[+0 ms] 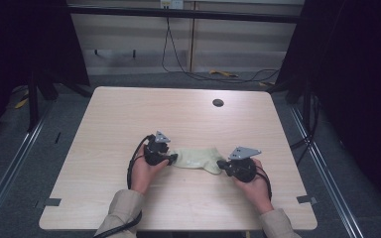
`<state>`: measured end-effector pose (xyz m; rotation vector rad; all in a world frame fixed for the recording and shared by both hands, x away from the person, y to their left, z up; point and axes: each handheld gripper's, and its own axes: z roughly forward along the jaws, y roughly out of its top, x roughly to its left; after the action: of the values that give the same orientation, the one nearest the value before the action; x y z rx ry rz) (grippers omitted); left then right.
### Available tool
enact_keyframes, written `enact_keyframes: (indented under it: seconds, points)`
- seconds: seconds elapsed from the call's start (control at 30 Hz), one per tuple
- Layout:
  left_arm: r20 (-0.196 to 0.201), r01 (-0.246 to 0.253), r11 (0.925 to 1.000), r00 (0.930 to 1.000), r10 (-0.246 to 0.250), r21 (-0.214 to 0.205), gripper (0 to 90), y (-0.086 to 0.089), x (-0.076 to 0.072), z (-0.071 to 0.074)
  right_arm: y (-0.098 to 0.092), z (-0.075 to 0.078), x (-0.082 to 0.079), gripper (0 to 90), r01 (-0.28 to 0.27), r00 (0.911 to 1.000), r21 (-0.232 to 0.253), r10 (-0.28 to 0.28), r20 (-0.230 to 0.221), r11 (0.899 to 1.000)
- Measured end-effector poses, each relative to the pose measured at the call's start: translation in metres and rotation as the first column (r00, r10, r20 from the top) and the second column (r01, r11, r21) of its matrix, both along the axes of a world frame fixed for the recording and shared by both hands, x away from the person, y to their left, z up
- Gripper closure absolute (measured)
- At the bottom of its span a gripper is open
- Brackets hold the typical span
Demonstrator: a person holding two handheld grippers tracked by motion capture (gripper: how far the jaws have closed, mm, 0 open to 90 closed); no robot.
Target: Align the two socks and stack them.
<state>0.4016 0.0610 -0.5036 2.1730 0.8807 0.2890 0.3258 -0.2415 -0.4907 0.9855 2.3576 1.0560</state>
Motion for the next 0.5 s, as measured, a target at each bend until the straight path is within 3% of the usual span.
enact_keyframes:
  seconds: [0.3, 0.4, 0.5]
  points:
    - [-0.041, 0.011, 0.9995, 0.9991, -0.010, 0.031, 55.7, 0.0007, -0.0020, 0.0038, 0.0010, -0.0016, -0.0005, 87.7, 0.001, 1.0000, -0.004, -0.001, 0.000, 1.000]
    - [-0.059, 0.029, 0.9992, 0.9979, -0.027, 0.027, 65.9, 0.0001, -0.0034, 0.0054, 0.0016, -0.0022, -0.0006, 87.6, 0.002, 1.0000, -0.006, -0.002, -0.002, 1.000]
    - [-0.070, 0.031, 0.9993, 0.9971, -0.030, 0.022, 70.1, -0.0013, -0.0044, 0.0057, 0.0021, -0.0024, -0.0006, 87.7, -0.002, 1.0000, -0.004, 0.002, -0.003, 1.000]
